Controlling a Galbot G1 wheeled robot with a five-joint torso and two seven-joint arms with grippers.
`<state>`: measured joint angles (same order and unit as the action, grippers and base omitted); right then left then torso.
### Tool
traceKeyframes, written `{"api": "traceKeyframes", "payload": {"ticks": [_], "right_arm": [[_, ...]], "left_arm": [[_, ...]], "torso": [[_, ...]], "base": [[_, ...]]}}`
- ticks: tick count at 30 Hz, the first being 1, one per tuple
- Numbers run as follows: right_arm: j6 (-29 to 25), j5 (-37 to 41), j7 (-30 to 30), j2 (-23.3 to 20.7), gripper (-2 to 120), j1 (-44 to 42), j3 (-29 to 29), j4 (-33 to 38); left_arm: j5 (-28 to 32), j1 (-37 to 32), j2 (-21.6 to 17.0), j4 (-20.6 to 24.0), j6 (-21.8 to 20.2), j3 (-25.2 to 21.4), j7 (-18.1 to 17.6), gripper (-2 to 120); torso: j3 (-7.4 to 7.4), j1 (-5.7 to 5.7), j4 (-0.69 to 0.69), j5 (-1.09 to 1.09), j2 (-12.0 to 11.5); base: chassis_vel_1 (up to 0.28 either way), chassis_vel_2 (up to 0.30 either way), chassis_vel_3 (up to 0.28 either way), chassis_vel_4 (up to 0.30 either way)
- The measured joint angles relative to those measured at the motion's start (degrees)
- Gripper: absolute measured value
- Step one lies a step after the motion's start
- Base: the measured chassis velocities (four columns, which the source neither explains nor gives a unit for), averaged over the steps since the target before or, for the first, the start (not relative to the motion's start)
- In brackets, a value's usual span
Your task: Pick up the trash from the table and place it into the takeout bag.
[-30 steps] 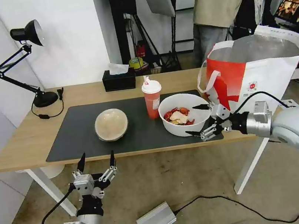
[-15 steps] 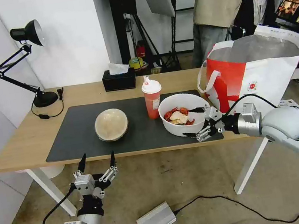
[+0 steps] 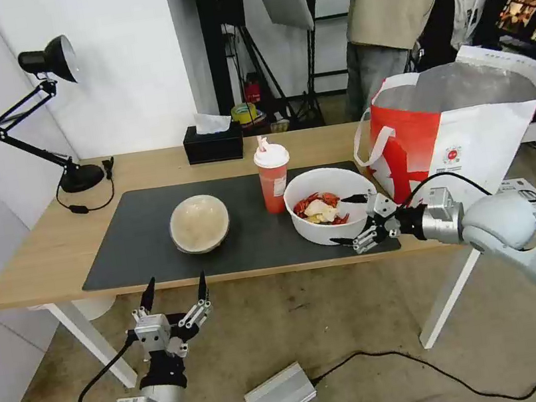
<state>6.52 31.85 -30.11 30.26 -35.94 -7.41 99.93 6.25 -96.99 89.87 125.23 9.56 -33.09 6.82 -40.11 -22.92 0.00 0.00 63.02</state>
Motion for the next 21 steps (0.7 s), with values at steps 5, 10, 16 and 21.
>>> {"api": "traceKeyframes", "payload": {"ticks": [5,10,16,21], "right_arm": [[-0.2,-0.5,-0.2,0.3,100,0.2,-0.2,-0.8],[-0.2,-1.0,-0.2,0.6,100,0.4,-0.4,-1.8],[-0.6,-1.5,-0.2,1.3,100,1.1,-1.4,-3.4],[-0.7,-1.9,-0.1,1.9,100,1.5,-1.9,-3.8]], "left_arm": [[0.0,0.0,0.1,-0.1,0.0,0.0,0.0,100],[0.0,0.2,0.1,-0.3,0.0,0.0,0.0,100],[0.0,0.0,-0.1,-0.3,0.1,-0.1,0.0,100],[0.0,0.0,-0.1,-0.4,0.1,-0.2,0.0,100]], "torso": [[0.0,0.0,0.0,0.0,0.0],[0.0,0.0,0.0,0.0,0.0],[0.0,0.0,0.0,0.0,0.0],[0.0,0.0,0.0,0.0,0.0]], "base": [[0.0,0.0,0.0,0.0],[0.0,0.0,0.0,0.0],[0.0,0.0,0.0,0.0],[0.0,0.0,0.0,0.0]]}}
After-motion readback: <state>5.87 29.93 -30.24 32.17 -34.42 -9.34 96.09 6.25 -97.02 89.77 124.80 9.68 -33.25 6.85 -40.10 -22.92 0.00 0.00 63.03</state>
